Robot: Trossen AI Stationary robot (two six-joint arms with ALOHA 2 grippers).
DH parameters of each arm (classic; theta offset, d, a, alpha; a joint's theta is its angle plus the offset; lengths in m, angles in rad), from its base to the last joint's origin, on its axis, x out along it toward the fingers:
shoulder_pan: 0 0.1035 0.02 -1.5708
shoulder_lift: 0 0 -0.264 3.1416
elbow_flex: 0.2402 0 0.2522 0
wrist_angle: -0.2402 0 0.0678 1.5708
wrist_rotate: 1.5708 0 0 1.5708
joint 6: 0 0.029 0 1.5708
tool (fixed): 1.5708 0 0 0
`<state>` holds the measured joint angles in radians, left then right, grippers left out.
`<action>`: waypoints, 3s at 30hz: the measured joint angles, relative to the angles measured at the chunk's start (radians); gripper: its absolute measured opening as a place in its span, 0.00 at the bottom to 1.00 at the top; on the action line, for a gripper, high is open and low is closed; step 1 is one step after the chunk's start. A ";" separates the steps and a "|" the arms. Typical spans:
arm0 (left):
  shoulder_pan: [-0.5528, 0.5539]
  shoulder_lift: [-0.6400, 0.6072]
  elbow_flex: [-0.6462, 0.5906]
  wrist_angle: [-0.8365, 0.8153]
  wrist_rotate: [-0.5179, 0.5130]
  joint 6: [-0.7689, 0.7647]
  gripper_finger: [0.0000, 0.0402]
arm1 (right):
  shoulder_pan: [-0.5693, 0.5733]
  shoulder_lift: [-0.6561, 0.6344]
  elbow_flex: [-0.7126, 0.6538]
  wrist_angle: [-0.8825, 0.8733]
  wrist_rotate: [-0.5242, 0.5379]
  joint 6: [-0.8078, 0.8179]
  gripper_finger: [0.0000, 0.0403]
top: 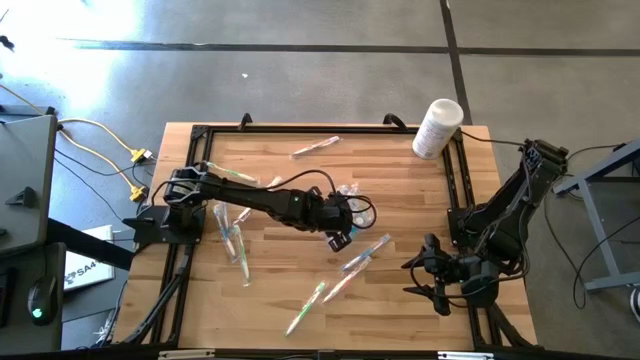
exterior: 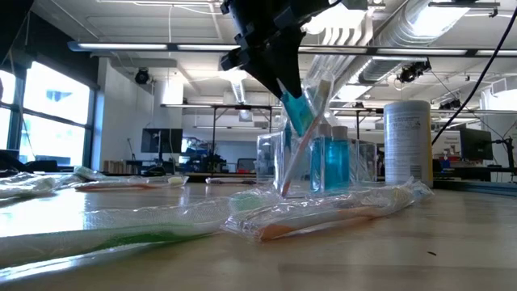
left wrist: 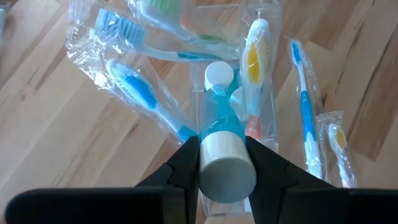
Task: Pick & Place toothbrushing station
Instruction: Put the blue mouthwash into the transparent organizer, then put the orange toothbrush into the transparent organizer
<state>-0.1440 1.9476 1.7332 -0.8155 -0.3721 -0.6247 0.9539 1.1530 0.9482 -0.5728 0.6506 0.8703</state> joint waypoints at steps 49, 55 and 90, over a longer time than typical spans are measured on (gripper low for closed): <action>0.033 0.002 0.002 0.010 0.091 -0.008 0.54 | 0.000 0.000 0.000 -0.001 0.005 -0.003 0.64; 0.033 0.002 0.033 0.013 0.090 0.031 0.54 | 0.000 0.000 0.000 -0.001 0.005 -0.003 0.64; 0.071 -0.082 -0.137 -0.748 0.158 -0.006 0.54 | 0.030 0.075 0.000 -0.036 0.027 -0.010 0.64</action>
<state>-0.0728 1.8652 1.5959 -1.5639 -0.2138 -0.6309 0.9840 1.2283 0.9485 -0.6086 0.6781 0.8600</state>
